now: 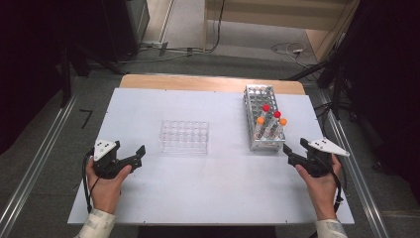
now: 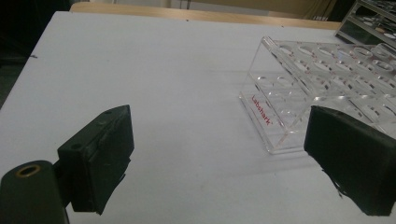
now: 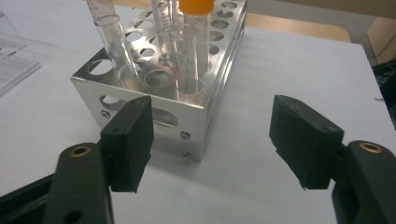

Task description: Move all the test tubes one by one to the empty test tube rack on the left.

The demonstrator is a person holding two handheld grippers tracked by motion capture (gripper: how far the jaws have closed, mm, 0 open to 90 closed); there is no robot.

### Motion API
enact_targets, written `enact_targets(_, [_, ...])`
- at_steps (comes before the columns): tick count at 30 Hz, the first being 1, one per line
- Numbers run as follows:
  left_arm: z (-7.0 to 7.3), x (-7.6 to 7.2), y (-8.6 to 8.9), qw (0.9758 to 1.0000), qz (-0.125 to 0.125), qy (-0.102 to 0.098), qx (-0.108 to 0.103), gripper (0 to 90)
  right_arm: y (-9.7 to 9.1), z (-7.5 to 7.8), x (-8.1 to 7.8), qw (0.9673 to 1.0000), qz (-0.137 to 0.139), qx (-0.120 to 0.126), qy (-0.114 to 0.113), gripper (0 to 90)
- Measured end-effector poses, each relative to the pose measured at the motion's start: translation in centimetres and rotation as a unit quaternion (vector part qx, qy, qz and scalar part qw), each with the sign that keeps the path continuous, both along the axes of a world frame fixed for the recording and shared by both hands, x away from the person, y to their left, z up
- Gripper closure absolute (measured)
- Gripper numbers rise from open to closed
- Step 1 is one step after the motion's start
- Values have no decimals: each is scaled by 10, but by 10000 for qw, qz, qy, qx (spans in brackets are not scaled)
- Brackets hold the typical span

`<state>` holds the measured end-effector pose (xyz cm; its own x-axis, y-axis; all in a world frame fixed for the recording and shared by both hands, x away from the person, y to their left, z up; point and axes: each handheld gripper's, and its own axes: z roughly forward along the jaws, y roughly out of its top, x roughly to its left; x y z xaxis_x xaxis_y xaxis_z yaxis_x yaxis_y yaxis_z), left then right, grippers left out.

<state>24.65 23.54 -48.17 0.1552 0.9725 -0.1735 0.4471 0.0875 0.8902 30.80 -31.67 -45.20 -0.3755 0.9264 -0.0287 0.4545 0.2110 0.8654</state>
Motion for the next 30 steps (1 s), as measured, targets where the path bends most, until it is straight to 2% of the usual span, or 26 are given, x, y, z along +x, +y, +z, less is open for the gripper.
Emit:
enact_targets(6, [0, 0, 1, 10000, 8, 2, 3, 93, 9, 2, 8, 9999, 27, -57, -116, 379])
enact_targets(7, [0, 0, 1, 10000, 5, -1, 0, 93, 12, 2, 11, 9998, 56, -102, -183, 432])
enact_targets(10, [0, 0, 1, 10000, 16, -7, -26, 93, 15, 3, 13, 9997, 67, -105, -212, 473])
enact_targets(11, [0, 0, 1, 10000, 17, -6, -20, 93, 17, 3, 15, 9997, 80, -106, -225, 511])
enact_targets(17, [0, -1, 1, 10000, 25, -21, -31, 95, 21, 1, 22, 9996, 133, -99, -225, 595])
enact_targets(22, [0, -1, 0, 10000, 21, -17, -27, 96, 25, 0, 25, 9996, 157, -110, -222, 626])
enact_targets(30, [0, -1, 1, 10000, 15, -23, -39, 96, 27, -3, 31, 9998, 97, -89, -140, 712])
